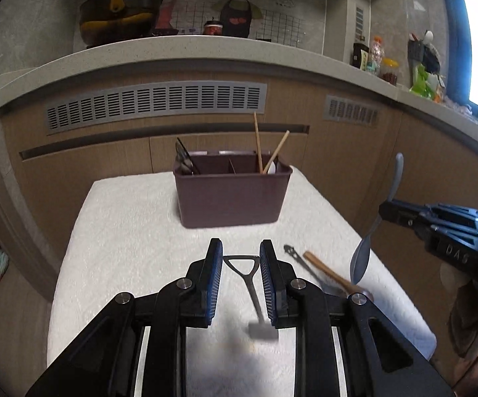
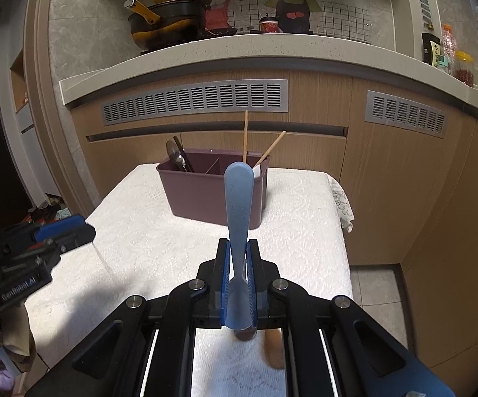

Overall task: Organize utensils
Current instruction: 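Drop the shovel into the holder with the left tool while the right drops the blue spoon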

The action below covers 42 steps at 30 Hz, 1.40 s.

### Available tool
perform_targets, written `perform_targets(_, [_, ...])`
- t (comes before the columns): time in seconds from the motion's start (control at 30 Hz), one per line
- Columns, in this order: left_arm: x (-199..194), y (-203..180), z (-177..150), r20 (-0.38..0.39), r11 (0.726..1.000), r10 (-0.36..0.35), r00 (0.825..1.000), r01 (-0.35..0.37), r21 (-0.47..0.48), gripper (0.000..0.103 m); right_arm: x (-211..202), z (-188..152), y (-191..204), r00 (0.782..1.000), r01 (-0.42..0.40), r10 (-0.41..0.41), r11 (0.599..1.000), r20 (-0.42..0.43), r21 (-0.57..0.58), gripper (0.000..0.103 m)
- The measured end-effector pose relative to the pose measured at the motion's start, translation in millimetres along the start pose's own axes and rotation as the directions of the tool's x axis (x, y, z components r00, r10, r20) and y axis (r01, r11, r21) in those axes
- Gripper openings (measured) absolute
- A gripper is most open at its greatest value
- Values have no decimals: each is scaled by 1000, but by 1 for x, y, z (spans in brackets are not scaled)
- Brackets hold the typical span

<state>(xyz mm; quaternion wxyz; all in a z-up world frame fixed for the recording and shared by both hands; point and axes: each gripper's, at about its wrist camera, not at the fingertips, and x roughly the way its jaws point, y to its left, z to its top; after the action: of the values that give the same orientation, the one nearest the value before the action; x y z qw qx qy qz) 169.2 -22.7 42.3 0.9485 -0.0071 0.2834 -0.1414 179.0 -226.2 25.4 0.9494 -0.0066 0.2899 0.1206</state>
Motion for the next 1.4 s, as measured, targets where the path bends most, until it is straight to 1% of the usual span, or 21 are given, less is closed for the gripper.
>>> perform_targets(0.1, [3, 3, 18, 28, 1000, 0, 1000, 0, 4, 24, 8, 11, 0, 1000, -6, 6, 1000, 1, -5, 9])
perform_targets(0.2, [5, 5, 47, 66, 1000, -5, 998, 3, 29, 24, 12, 32, -1, 1000, -2, 3, 1000, 30, -27, 9])
perform_targets(0.3, [4, 8, 93, 142, 997, -3, 990, -8, 77, 24, 9, 74, 0, 995, 15, -8, 998, 99, -67, 9])
perform_targets(0.37, [3, 10, 122, 198, 994, 3, 980, -24, 102, 24, 7, 108, 2, 988, 22, -8, 996, 156, -91, 9])
perform_targets(0.47, [7, 18, 162, 264, 992, 12, 964, -45, 117, 24, 10, 154, 2, 980, 6, 13, 995, 198, -98, 9])
perform_targets(0.57, [19, 29, 192, 287, 993, 15, 958, -47, 104, 24, 21, 186, 1, 975, 16, 5, 996, 222, -91, 9])
perform_targets(0.67, [35, 40, 211, 302, 995, 13, 953, -42, 89, 24, 37, 205, 2, 975, 28, -6, 995, 223, -94, 9])
perform_targets(0.77, [57, 51, 219, 292, 997, 8, 956, -28, 67, 24, 57, 209, 6, 976, 46, -22, 993, 216, -107, 9])
perform_targets(0.87, [87, 59, 218, 255, 999, 3, 967, -14, 42, 24, 84, 205, 4, 984, 52, -34, 993, 177, -102, 9])
perform_targets(0.93, [106, 63, 211, 234, 999, 13, 972, -20, 30, 24, 103, 198, 1, 988, 52, -38, 995, 147, -90, 9])
perform_targets(1.0, [129, 67, 200, 196, 999, 26, 980, -30, 16, 24, 122, 186, -1, 991, 55, -43, 995, 128, -87, 9])
perform_targets(1.03, [142, 71, 192, 167, 1000, 18, 986, -18, -3, 24, 132, 179, -1, 993, 45, -35, 995, 114, -89, 9])
perform_targets(1.07, [151, 73, 184, 143, 1000, 11, 990, -9, -13, 25, 140, 172, -1, 995, 25, -17, 996, 97, -89, 12])
perform_targets(1.1, [160, 76, 178, 114, 1000, 7, 993, -5, -24, 26, 149, 165, -3, 997, 6, 1, 996, 72, -88, 21])
perform_targets(1.13, [167, 79, 171, 88, 999, 8, 996, -4, -42, 26, 159, 158, -4, 999, -8, 11, 997, 37, -81, 27])
perform_targets(1.17, [174, 83, 164, 57, 998, 4, 998, -1, -61, 30, 167, 152, -7, 1000, -13, 13, 998, 9, -68, 33])
perform_targets(1.23, [177, 87, 156, 29, 996, 5, 1000, -3, -84, 39, 171, 143, -13, 1000, -12, 11, 999, -20, -48, 33])
perform_targets(1.27, [175, 89, 152, 23, 995, 11, 1000, -8, -97, 47, 170, 139, -18, 999, -9, 8, 999, -31, -38, 33])
perform_targets(1.3, [171, 91, 147, 17, 994, 21, 1000, -19, -111, 53, 168, 136, -22, 999, -4, 3, 1000, -37, -29, 35])
perform_targets(1.33, [167, 92, 143, 14, 993, 28, 1000, -26, -118, 53, 164, 132, -26, 999, 4, -5, 1000, -43, -20, 37])
perform_targets(1.4, [160, 91, 133, -1, 993, 35, 999, -35, -117, 54, 153, 121, -36, 998, 29, -30, 999, -56, -13, 47])
